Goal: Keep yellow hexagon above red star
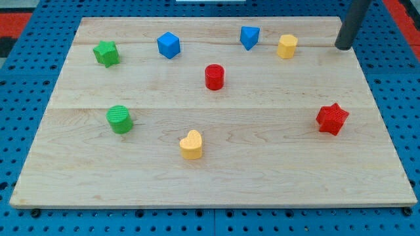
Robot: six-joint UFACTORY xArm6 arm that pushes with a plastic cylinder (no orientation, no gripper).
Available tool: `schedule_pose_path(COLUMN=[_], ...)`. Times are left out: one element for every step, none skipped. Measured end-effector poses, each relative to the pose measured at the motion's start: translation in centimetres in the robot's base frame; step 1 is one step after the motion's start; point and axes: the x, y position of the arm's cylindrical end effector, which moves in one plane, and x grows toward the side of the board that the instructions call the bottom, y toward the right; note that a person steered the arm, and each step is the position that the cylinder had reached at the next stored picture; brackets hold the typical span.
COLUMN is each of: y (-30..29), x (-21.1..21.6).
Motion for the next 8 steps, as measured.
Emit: schedule_pose_path(y=[-0.3, -0.2, -0.2, -0.2, -3.3, -1.3, -3.1, -12.7], x=[0.2, 0.2, 0.5, 4.3, 5.2, 0.6, -3.8, -5.4])
